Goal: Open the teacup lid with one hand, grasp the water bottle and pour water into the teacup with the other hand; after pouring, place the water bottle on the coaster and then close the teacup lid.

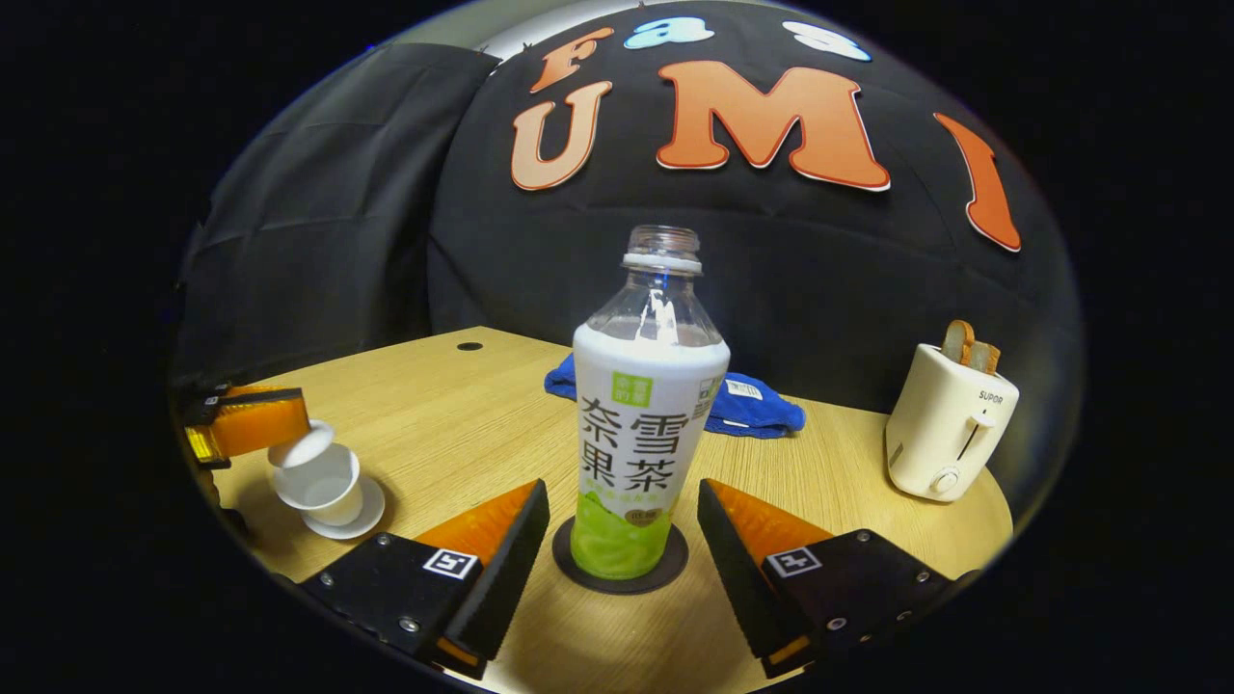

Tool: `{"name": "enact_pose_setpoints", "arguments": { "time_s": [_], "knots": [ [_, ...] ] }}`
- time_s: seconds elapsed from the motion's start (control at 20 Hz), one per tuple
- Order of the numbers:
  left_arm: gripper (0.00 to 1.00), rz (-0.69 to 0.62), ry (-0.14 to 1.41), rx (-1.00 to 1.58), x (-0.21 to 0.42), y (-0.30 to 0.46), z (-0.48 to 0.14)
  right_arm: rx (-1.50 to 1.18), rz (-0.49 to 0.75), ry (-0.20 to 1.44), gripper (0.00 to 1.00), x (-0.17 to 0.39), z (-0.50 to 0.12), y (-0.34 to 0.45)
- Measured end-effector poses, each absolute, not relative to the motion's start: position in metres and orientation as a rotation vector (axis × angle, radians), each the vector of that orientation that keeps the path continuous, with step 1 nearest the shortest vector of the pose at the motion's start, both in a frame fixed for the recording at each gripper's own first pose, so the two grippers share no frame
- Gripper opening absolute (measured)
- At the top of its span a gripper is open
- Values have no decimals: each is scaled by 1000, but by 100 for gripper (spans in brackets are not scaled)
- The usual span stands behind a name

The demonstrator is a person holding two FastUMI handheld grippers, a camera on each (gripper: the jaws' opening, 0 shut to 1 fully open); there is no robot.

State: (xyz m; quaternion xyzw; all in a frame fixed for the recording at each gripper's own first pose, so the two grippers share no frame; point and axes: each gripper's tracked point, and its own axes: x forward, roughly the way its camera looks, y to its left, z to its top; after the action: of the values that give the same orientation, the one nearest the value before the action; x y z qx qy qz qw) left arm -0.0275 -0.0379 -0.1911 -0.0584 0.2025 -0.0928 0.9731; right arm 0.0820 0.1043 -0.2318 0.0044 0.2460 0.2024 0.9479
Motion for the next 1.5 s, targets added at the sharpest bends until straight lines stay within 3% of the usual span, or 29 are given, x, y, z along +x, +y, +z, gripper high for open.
{"name": "enact_pose_setpoints", "arguments": {
  "time_s": [0.35, 0.4, 0.45, 0.8, 1.0, 1.1, 1.3, 1.35, 1.4, 1.5],
  "knots": [
    [27, -224, 445, -58, -30, -50, -208, 16, 410, 486, 98, 62, -221, 96],
    [31, -224, 454, -57, -31, -50, -211, 19, 411, 485, 98, 59, -220, 96],
    [27, -227, 453, -60, -32, -51, -212, 18, 409, 481, 98, 57, -218, 96],
    [27, -226, 450, -22, -34, -54, -213, 57, 401, 440, 98, 45, -198, 93],
    [33, -216, 437, -18, -34, -52, -210, 78, 387, 407, 98, 37, -182, 87],
    [29, -206, 430, -21, -33, -51, -209, 85, 381, 383, 98, 34, -171, 85],
    [41, -186, 365, -19, -31, -49, -189, 106, 362, 336, 98, 30, -149, 78],
    [53, -176, 345, -15, -29, -47, -182, 107, 355, 327, 98, 28, -146, 76],
    [49, -169, 326, -12, -28, -45, -176, 107, 347, 320, 98, 28, -143, 73],
    [60, -157, 300, -21, -25, -42, -164, 108, 332, 299, 98, 27, -134, 70]
  ]
}}
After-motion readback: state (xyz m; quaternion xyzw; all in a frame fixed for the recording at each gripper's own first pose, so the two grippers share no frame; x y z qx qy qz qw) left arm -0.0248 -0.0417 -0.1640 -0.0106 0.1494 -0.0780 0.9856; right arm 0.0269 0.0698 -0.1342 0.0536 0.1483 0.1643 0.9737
